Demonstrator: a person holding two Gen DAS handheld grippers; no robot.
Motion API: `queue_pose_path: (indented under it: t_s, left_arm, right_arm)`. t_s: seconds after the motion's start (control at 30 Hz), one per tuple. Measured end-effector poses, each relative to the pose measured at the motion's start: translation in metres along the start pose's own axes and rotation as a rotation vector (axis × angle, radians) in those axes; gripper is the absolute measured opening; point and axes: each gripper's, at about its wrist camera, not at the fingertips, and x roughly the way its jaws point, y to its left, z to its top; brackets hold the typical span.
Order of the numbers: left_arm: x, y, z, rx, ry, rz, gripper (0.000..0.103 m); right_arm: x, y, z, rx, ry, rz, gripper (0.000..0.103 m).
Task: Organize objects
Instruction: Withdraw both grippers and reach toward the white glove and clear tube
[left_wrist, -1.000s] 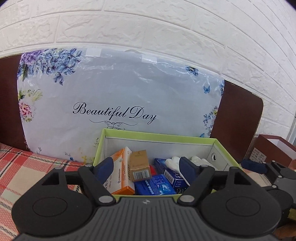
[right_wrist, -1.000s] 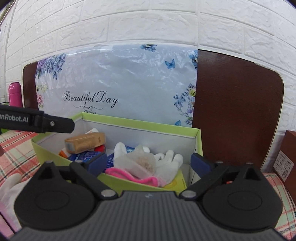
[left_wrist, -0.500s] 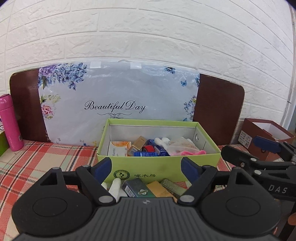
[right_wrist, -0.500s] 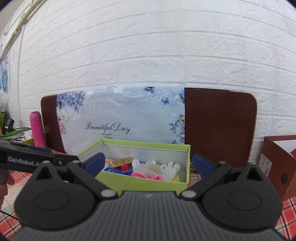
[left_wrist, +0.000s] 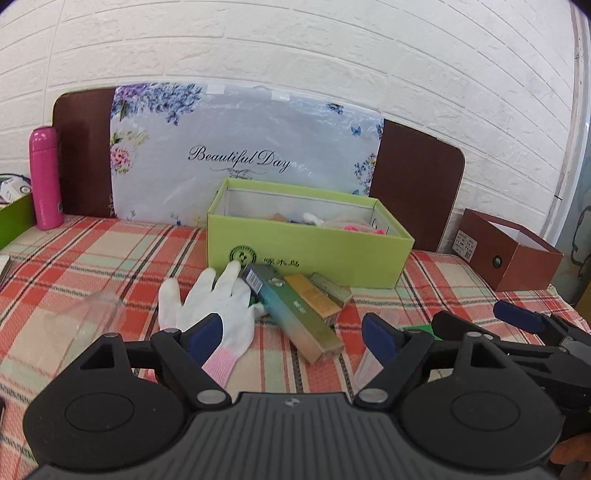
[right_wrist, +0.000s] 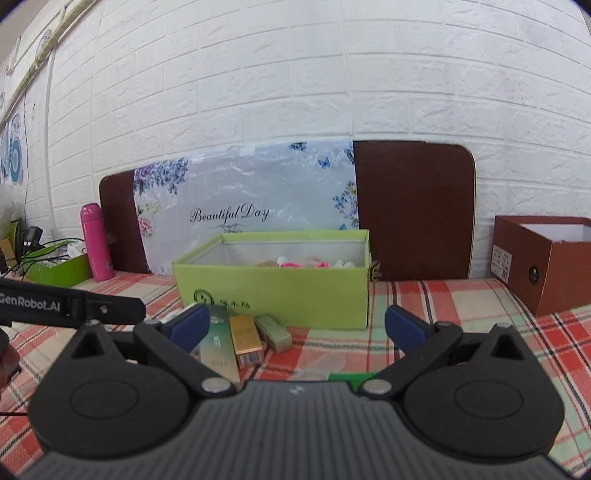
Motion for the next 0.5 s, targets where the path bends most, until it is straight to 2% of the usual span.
queue_pose_path:
  t_s: [0.27,0.5]
  left_arm:
    - [0.001,0.024,-0.040,-0.069,0.077,0.033,0.086]
    - [0.000,0.039,-0.043,-0.100,0.074,0.067,0.086]
  right_arm:
    - [0.011,0.013,-0.046,0.006,0.143,0.005,0.103]
    - [0.035,0.028,-0.049,-0.002,0.229,0.029,0.097]
